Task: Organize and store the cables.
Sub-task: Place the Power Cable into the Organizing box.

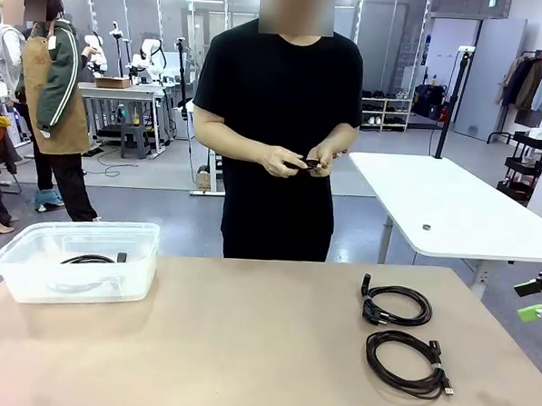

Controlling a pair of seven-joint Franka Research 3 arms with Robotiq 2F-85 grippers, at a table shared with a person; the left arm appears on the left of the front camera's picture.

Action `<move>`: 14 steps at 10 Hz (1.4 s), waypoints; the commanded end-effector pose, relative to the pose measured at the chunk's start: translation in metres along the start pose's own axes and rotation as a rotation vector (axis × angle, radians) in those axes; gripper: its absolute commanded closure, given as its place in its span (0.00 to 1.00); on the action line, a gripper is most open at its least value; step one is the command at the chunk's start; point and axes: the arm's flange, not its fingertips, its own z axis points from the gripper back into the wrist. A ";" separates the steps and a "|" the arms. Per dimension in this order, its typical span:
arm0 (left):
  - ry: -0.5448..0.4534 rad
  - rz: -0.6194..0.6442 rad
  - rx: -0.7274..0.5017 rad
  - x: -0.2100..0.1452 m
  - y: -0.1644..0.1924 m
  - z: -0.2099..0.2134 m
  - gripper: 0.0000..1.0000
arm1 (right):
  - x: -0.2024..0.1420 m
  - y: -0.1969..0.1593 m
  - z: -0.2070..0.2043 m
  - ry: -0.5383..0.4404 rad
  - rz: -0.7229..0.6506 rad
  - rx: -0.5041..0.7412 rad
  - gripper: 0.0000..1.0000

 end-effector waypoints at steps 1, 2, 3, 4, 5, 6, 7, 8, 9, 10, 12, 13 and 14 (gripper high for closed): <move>-0.007 0.001 0.000 0.000 -0.003 0.003 0.00 | 0.004 -0.001 0.000 0.016 -0.021 -0.004 0.00; -0.007 0.001 0.000 0.000 -0.003 0.003 0.00 | 0.004 -0.001 0.000 0.016 -0.021 -0.004 0.00; -0.007 0.001 0.000 0.000 -0.003 0.003 0.00 | 0.004 -0.001 0.000 0.016 -0.021 -0.004 0.00; -0.007 0.001 0.000 0.000 -0.003 0.003 0.00 | 0.004 -0.001 0.000 0.016 -0.021 -0.004 0.00; -0.007 0.001 0.000 0.000 -0.003 0.003 0.00 | 0.004 -0.001 0.000 0.016 -0.021 -0.004 0.00; -0.007 0.001 0.000 0.000 -0.003 0.003 0.00 | 0.000 0.000 0.000 0.000 0.000 0.000 0.00; -0.007 0.001 0.000 0.000 -0.003 0.003 0.00 | 0.024 0.008 -0.010 0.056 0.026 0.005 0.00; -0.007 0.001 0.000 0.000 -0.003 0.003 0.00 | 0.058 0.009 -0.030 0.153 0.015 0.008 0.00; -0.007 0.001 0.000 0.000 -0.003 0.003 0.00 | 0.086 0.004 -0.055 0.229 0.003 0.016 0.00; -0.007 0.001 0.000 0.000 -0.003 0.003 0.00 | 0.111 -0.005 -0.085 0.281 -0.035 0.022 0.00; -0.007 0.001 0.000 0.000 -0.003 0.003 0.00 | 0.151 -0.022 -0.147 0.321 -0.163 0.004 0.00; -0.007 0.001 0.000 0.000 -0.003 0.003 0.00 | 0.168 -0.026 -0.179 0.373 -0.210 -0.046 0.00; -0.007 0.001 0.000 0.000 -0.003 0.003 0.00 | 0.180 -0.027 -0.202 0.384 -0.224 -0.053 0.00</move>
